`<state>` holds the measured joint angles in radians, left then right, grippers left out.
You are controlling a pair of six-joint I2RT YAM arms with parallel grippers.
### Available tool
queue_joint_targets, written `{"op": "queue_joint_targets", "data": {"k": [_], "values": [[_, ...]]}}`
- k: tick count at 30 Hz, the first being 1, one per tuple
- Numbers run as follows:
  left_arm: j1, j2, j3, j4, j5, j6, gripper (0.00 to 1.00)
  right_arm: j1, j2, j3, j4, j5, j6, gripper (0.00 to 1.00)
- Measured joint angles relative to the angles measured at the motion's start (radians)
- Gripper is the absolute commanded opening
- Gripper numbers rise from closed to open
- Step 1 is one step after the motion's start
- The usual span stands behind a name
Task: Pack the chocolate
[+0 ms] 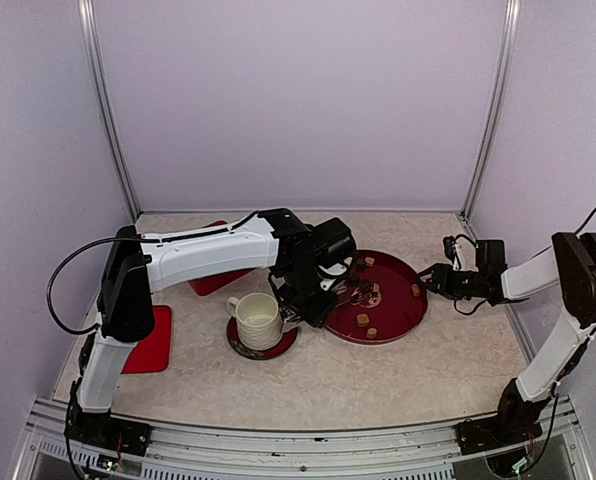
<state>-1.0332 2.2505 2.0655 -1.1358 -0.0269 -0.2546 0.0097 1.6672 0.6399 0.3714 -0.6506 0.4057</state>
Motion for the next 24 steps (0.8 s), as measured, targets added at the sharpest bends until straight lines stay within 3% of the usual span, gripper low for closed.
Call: {"op": "queue_joint_targets", "data": {"k": [24], "values": [[-0.024,0.117,0.12,-0.071,0.002,-0.098,0.33,0.0,-0.013,-0.016,0.024,-0.013,0.004,0.55]]}}
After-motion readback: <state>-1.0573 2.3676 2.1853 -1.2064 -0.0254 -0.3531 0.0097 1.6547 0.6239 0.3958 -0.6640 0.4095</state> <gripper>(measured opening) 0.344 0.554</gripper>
